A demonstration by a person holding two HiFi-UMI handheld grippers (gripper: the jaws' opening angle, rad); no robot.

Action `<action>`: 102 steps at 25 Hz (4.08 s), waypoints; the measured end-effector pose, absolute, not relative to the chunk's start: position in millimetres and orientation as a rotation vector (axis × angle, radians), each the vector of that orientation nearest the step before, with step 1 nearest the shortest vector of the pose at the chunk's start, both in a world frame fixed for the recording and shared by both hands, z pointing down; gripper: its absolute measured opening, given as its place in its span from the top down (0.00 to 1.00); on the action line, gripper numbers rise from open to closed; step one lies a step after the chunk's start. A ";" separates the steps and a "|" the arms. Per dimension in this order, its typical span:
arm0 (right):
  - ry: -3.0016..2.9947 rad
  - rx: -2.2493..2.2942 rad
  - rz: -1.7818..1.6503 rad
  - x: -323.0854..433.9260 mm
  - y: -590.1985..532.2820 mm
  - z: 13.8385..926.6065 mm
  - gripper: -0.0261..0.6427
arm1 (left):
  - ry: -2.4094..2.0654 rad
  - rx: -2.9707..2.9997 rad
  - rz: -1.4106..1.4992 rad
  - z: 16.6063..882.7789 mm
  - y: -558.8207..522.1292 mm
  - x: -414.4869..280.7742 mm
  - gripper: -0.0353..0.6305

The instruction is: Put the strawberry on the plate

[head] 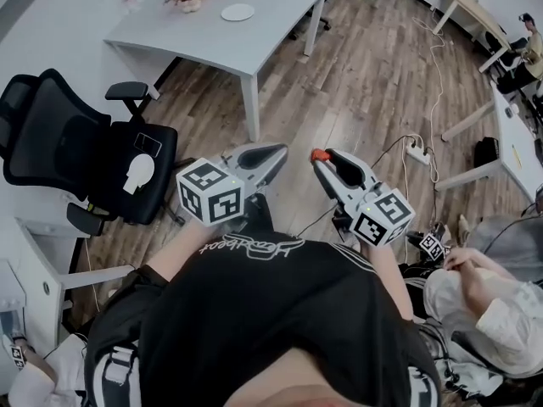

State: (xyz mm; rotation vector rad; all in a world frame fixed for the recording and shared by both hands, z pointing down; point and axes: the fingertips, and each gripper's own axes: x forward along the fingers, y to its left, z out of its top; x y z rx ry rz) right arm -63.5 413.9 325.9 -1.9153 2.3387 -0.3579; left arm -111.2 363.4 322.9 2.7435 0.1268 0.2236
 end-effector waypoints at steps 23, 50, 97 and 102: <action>2.362 -1.822 -0.514 122.3 28.0 336.5 0.78 | -0.062 2.678 0.286 328.5 -36.9 56.7 0.94; 2.626 -1.599 -0.450 150.3 -148.8 336.4 0.78 | -0.330 2.631 0.192 339.2 -185.9 72.4 0.94; 2.899 -1.381 -0.491 205.0 -351.6 379.1 0.78 | -0.611 2.387 0.225 416.8 -333.8 123.0 0.94; 2.997 -1.423 -0.406 201.7 -375.0 397.6 0.78 | -0.621 2.362 0.231 428.9 -342.1 122.1 0.94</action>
